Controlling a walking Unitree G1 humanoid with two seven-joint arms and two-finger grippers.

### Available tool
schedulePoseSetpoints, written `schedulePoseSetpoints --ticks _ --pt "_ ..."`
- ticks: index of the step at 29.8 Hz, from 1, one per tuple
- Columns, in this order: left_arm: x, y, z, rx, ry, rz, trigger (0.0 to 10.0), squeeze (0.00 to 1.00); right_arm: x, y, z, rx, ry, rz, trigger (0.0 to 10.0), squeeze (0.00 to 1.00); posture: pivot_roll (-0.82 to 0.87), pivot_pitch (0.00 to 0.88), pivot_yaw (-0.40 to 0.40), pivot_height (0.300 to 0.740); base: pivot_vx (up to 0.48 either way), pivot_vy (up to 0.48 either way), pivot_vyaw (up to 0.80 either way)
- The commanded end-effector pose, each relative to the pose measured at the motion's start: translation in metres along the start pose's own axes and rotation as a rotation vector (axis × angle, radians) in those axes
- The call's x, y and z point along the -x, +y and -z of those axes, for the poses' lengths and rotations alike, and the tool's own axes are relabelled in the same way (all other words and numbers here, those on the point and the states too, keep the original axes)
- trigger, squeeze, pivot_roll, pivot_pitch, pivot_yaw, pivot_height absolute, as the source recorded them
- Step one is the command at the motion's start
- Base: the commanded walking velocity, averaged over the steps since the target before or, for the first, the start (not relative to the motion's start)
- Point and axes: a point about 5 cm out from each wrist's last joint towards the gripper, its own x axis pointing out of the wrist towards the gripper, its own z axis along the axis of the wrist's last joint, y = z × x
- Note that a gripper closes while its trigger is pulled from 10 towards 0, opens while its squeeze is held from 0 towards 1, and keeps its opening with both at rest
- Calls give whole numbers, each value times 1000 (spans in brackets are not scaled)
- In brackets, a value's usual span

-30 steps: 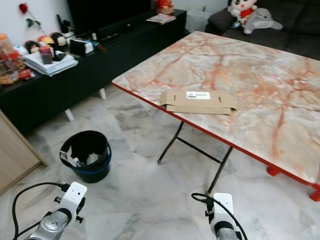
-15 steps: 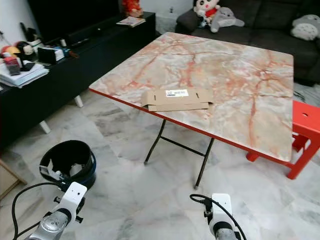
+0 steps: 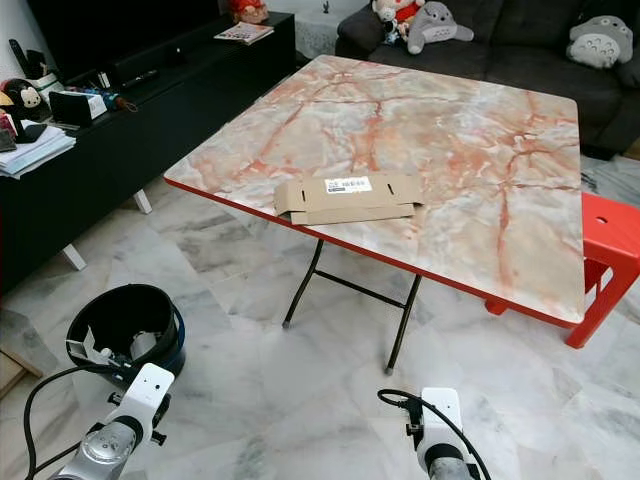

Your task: Picking trash to rubbish bin

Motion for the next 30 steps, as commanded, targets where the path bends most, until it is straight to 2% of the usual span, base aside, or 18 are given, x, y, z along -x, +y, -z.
schedulePoseSetpoints --ticks 1,10,12,21,25,30 --pt "1 2 3 -2 8 4 10000 0 1 2 2 -4 15 4 10000 0 149 0 17 740 0 0 -775" --pt "2 3 4 12 15 1 10000 0 0 3 2 -14 13 14 10000 0 148 10 28 740 0 0 -775" --pt "2 4 4 16 18 0 10000 0 1 3 1 -30 7 21 10000 0 148 15 32 740 0 480 -744" --pt "1 8 4 4 21 -2 10000 0 1 6 0 -48 -4 25 10000 0 151 27 45 740 0 442 0" --pt "1 9 2 -9 14 -3 10000 0 0 6 0 -60 -1 29 10000 0 152 26 46 740 0 0 0" --pt "1 12 0 -4 3 -10 10000 0 0 6 0 -63 3 32 10000 0 153 29 50 740 0 0 -758"
